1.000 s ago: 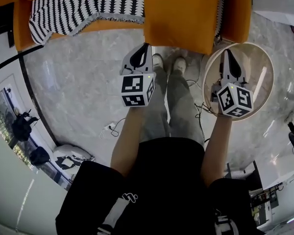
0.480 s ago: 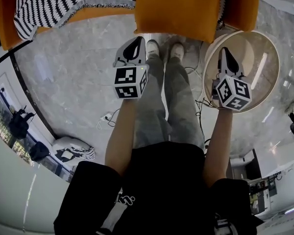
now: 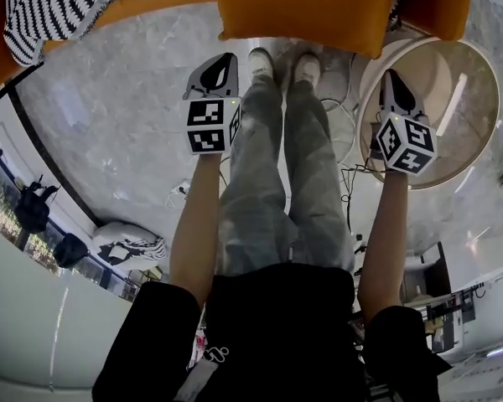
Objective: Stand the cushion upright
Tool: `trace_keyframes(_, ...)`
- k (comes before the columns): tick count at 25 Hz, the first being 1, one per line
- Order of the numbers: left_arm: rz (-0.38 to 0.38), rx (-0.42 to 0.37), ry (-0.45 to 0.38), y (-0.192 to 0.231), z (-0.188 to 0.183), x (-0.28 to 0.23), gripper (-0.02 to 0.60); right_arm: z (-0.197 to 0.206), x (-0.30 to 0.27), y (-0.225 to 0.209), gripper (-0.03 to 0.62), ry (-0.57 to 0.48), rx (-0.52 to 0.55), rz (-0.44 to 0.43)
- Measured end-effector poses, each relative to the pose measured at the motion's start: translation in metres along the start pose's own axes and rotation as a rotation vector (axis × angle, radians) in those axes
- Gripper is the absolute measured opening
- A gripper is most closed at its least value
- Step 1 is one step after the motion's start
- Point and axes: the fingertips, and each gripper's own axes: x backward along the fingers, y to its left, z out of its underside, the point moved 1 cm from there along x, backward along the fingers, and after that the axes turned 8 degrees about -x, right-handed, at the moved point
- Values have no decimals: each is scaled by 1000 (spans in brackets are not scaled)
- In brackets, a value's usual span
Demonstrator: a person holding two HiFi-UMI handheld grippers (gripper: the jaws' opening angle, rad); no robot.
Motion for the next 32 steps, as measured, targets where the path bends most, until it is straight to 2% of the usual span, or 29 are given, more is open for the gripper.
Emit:
trace_keyframes(9, -22, -117, 94, 18, 35, -42, 17, 45, -36, -21, 12, 76, 121, 18)
trace_keyframes(13, 7, -187, 143, 15, 41, -54, 18, 54, -49, -25, 20, 123, 265, 50)
trace_keyframes(14, 4, -197, 157, 16, 44, -56, 29, 56, -53, -24, 53, 140, 303, 52)
trace_keyframes(15, -2, -206, 170, 18, 46, -57, 71, 58, -58, -24, 111, 158, 337, 51)
trace_keyframes(17, -14, -230, 191, 22, 50, -58, 118, 61, -64, -23, 118, 188, 394, 55)
trace_keyframes(20, -17, -260, 220, 25, 53, -62, 127, 63, -75, -30, 118, 232, 520, 87)
trace_keyframes(23, -8, -252, 229, 27, 54, -74, 127, 62, -87, -40, 118, 281, 632, 115)
trace_keyframes(27, 7, -258, 243, 28, 51, -80, 127, 61, -91, -36, 117, 290, 604, 108)
trace_keyframes(30, -1, -225, 240, 28, 49, -85, 63, 62, -96, -35, 106, 286, 588, 118)
trace_keyframes(32, -8, -230, 246, 29, 49, -89, 49, 62, -100, -33, 81, 279, 577, 128)
